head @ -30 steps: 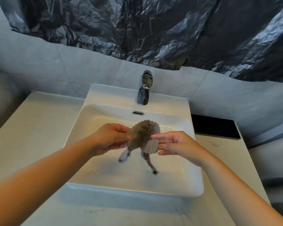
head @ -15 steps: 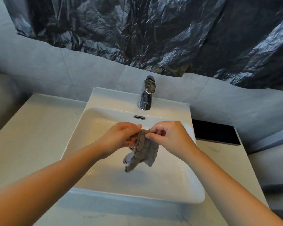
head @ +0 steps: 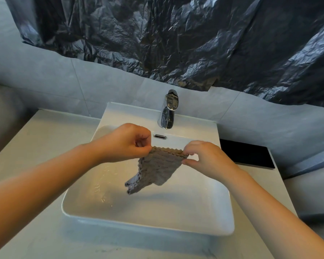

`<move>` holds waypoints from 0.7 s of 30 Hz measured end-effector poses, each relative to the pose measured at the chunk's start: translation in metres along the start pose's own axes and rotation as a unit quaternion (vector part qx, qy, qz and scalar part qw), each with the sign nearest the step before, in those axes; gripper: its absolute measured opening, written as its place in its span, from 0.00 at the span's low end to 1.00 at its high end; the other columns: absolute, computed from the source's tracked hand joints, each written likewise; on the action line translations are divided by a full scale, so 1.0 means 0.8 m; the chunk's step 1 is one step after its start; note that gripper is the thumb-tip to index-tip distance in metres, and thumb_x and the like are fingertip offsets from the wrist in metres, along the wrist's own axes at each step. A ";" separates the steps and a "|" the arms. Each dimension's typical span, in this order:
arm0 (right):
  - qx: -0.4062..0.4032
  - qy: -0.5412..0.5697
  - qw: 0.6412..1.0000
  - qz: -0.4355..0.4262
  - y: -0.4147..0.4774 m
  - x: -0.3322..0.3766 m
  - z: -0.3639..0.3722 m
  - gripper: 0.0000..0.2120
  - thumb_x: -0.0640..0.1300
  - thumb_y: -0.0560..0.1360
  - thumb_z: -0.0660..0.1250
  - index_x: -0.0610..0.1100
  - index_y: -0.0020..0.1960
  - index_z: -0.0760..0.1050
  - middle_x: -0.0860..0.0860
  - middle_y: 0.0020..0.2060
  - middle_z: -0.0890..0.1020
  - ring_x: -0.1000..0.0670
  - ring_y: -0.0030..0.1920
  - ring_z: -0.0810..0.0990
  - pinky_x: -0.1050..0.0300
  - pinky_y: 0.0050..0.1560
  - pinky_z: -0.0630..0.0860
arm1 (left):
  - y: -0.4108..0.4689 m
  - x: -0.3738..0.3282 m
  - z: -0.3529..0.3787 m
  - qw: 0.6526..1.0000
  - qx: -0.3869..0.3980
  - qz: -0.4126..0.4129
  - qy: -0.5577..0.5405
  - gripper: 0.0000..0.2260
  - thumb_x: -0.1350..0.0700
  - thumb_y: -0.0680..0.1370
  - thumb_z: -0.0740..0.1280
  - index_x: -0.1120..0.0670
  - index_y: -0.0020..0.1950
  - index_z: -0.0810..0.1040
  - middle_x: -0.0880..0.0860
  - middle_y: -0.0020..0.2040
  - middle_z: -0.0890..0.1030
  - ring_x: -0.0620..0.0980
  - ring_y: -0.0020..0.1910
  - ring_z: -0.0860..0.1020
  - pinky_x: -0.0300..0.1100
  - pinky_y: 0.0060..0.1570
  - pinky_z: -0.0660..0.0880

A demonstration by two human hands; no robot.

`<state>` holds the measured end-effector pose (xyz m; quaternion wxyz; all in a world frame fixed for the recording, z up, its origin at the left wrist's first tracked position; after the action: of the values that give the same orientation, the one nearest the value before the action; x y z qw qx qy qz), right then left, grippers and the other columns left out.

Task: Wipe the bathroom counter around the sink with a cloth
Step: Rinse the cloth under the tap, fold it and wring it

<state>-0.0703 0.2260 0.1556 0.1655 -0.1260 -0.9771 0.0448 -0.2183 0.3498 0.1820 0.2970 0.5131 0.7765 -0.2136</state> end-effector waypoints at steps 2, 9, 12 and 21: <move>-0.034 0.063 0.997 0.005 -0.002 0.004 -0.006 0.04 0.48 0.72 0.71 0.54 0.39 0.77 0.56 0.43 0.82 0.54 0.44 0.78 0.55 0.45 0.77 | -0.001 0.012 -0.003 0.997 0.004 0.009 0.070 0.04 0.55 0.74 0.69 0.52 0.40 0.80 0.46 0.38 0.81 0.41 0.37 0.78 0.38 0.41 0.78; -0.187 0.114 0.975 0.038 -0.010 0.004 -0.017 0.09 0.42 0.71 0.71 0.52 0.49 0.76 0.57 0.37 0.80 0.54 0.38 0.78 0.55 0.42 0.77 | -0.003 0.038 -0.007 0.993 -0.106 -0.009 0.041 0.07 0.55 0.76 0.68 0.48 0.53 0.76 0.41 0.43 0.81 0.41 0.42 0.80 0.36 0.45 0.79; -0.160 0.060 0.984 0.040 -0.018 0.000 0.006 0.19 0.42 0.72 0.70 0.51 0.62 0.72 0.56 0.42 0.80 0.52 0.40 0.77 0.60 0.41 0.72 | -0.009 0.037 0.018 0.996 -0.064 -0.003 0.066 0.17 0.58 0.77 0.67 0.47 0.65 0.72 0.42 0.48 0.81 0.40 0.44 0.79 0.22 0.44 0.71; 0.119 0.211 0.963 0.119 -0.065 -0.034 0.175 0.06 0.45 0.70 0.72 0.51 0.47 0.82 0.56 0.41 0.82 0.57 0.43 0.78 0.56 0.48 0.77 | -0.067 0.104 0.164 0.991 0.111 -0.076 0.005 0.06 0.56 0.76 0.66 0.47 0.51 0.78 0.44 0.43 0.80 0.39 0.42 0.78 0.31 0.43 0.75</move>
<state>-0.1043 0.1626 0.0216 0.3748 -0.2275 -0.8857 0.1529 -0.2608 0.3012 0.0310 0.2170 0.4831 0.7865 -0.3178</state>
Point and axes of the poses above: each hand's wrist, its own y-axis towards the middle knuckle, its own z-axis out of the palm, x = y × z, the point moved 7 cm from there along y, towards the middle knuckle
